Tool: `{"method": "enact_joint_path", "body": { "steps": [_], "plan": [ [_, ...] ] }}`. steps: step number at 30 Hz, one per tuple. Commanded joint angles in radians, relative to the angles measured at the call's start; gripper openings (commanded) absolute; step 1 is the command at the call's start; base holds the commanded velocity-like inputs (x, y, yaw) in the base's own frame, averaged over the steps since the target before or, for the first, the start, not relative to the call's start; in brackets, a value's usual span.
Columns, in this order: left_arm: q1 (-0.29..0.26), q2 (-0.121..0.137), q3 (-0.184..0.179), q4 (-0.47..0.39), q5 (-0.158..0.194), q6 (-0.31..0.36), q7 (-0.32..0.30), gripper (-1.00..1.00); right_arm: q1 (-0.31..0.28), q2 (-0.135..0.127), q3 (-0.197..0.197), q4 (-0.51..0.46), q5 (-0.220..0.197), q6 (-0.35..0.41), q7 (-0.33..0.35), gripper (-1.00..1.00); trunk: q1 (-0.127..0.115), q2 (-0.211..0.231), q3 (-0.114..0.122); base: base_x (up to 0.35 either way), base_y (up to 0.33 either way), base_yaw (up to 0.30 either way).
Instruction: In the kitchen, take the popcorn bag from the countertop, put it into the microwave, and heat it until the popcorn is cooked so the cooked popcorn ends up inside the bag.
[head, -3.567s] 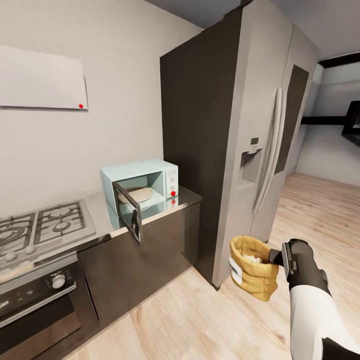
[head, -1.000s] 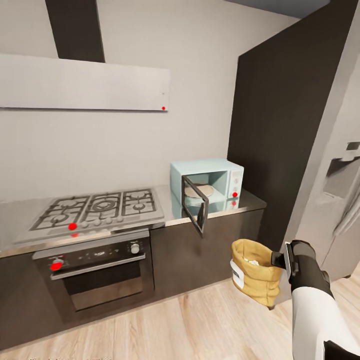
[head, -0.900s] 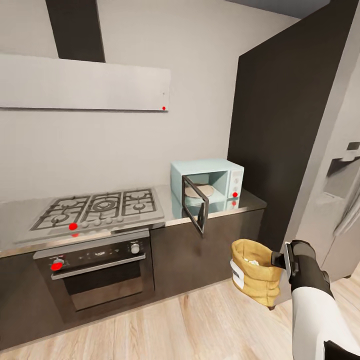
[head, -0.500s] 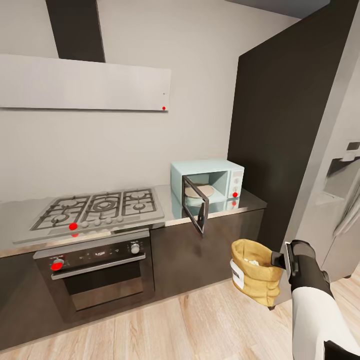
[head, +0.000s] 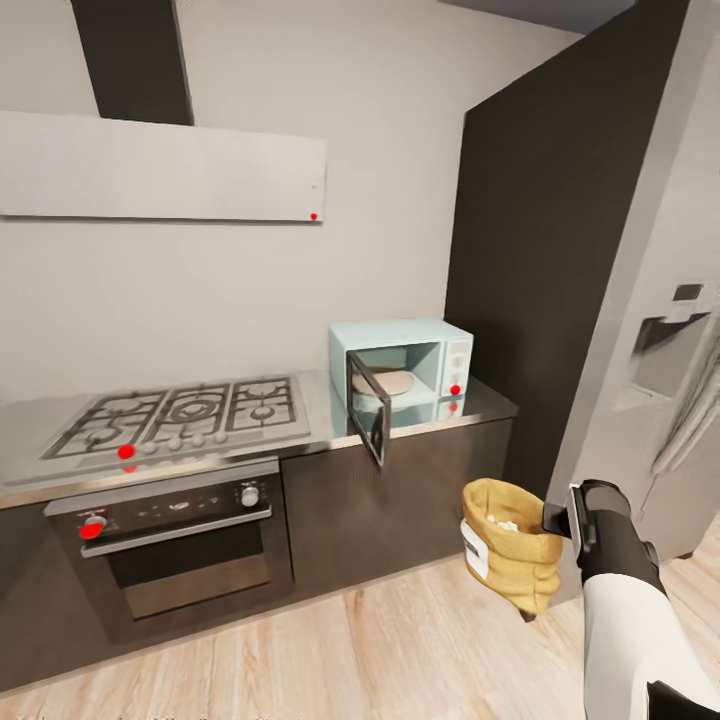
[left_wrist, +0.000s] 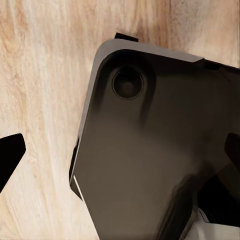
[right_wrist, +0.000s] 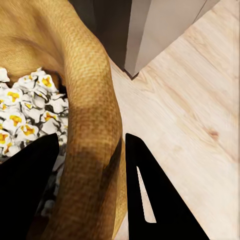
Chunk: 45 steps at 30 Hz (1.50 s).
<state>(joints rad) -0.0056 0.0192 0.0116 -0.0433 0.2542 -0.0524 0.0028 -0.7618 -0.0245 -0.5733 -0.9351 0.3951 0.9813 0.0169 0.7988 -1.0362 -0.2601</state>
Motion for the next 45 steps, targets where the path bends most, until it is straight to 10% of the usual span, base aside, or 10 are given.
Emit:
{"method": "enact_joint_path", "body": {
  "steps": [1,45],
  "plan": [
    [-0.001,0.0,0.001,0.0,0.003,-0.003,0.0,1.0,-0.001,0.0,-0.001,-0.001,0.001,0.003,0.002,-1.0,0.0,-0.001,-0.001,0.0,-0.281,0.189],
    [-0.001,-0.001,-0.001,0.0,0.0,-0.003,0.0,1.0,-0.001,-0.002,-0.002,0.002,0.002,0.002,0.002,-1.0,0.0,-0.001,-0.001,0.012,-0.061,0.166]
  ]
}}
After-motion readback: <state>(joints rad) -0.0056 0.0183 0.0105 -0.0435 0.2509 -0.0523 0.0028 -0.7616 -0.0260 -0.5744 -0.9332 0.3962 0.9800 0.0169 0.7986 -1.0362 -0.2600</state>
